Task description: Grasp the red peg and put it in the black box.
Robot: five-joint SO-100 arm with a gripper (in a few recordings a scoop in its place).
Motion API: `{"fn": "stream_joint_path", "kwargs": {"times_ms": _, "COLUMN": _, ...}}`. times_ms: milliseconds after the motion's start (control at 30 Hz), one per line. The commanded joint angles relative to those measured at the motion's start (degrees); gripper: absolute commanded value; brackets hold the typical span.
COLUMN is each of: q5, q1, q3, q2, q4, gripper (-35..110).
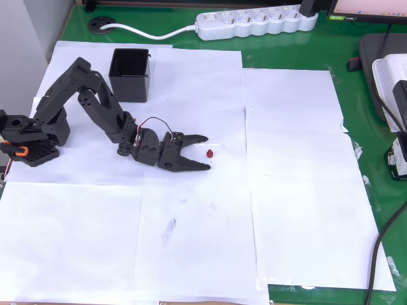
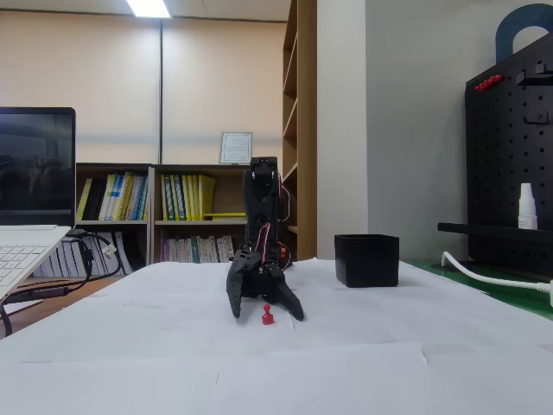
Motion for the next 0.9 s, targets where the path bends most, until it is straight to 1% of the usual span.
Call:
{"fn": "stream_joint_path", "kwargs": {"times_ms": 0, "q5": 0.53, "q1": -0.62, "q3": 1.93, "q2": -3.60, "q4": 3.69, "gripper": 38}}
{"fn": "stream_joint_path", "kwargs": {"times_ms": 400, "q5": 2.99, "q1": -0.97, "q3": 6.42, "q2": -2.81, "q4": 12.48, "gripper": 37}}
{"fn": "stream_joint_path", "kwargs": {"times_ms": 533, "q5": 3.16, "q1": -0.79, "q3": 6.77, "q2": -2.64, "q4": 12.66, "gripper": 29}}
{"fn": "stream_joint_path", "kwargs": {"times_ms": 867, "q5": 2.29, "q1": -0.35, "q3": 6.33, "q2": -2.64, "q4": 12.57, "gripper": 26}}
